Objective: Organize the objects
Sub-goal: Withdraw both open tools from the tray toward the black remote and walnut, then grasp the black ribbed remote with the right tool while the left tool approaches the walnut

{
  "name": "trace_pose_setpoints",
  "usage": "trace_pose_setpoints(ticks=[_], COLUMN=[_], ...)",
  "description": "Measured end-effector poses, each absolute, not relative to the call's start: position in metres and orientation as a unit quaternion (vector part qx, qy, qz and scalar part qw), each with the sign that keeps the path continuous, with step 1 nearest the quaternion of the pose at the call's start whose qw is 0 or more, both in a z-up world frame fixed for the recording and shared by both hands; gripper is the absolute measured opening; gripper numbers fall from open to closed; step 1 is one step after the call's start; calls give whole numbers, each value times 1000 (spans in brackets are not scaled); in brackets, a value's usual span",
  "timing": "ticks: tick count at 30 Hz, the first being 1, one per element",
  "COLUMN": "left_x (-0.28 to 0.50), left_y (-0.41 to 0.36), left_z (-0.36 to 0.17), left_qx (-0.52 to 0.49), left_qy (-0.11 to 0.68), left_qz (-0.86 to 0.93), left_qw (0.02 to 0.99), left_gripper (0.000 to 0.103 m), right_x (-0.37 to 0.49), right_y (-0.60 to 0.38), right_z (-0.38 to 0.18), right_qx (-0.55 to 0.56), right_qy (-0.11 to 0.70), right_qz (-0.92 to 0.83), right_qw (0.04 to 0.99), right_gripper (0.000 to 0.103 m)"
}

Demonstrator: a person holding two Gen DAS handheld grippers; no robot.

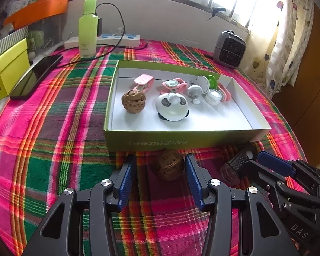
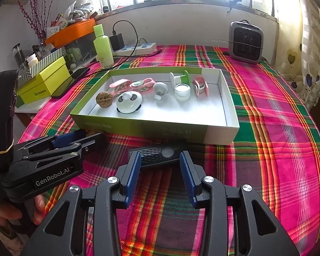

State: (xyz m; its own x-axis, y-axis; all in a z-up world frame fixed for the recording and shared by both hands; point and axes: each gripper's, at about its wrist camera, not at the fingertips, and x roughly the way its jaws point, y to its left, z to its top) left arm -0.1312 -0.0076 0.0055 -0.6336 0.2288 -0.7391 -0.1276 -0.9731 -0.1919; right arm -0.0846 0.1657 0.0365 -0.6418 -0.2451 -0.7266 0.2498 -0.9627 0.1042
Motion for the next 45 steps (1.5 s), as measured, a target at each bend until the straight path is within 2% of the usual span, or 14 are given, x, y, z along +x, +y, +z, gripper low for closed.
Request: trace_pose_setpoints(ticks=[11, 29, 45], left_x=[-132, -132, -133], left_y=[-16, -24, -24], left_z=[4, 4, 4], left_qx=[-413, -410, -410], left_qy=[-88, -117, -119], left_qz=[900, 896, 896], left_qw=[110, 122, 123], left_gripper=[46, 45, 45], right_x=[-87, -79, -64], right_y=[137, 137, 177], right_z=[37, 36, 37], right_qx=[388, 394, 403], right_qy=[55, 86, 57], right_qz=[-913, -910, -911], right_qw=[115, 95, 61], right_gripper=[40, 40, 40])
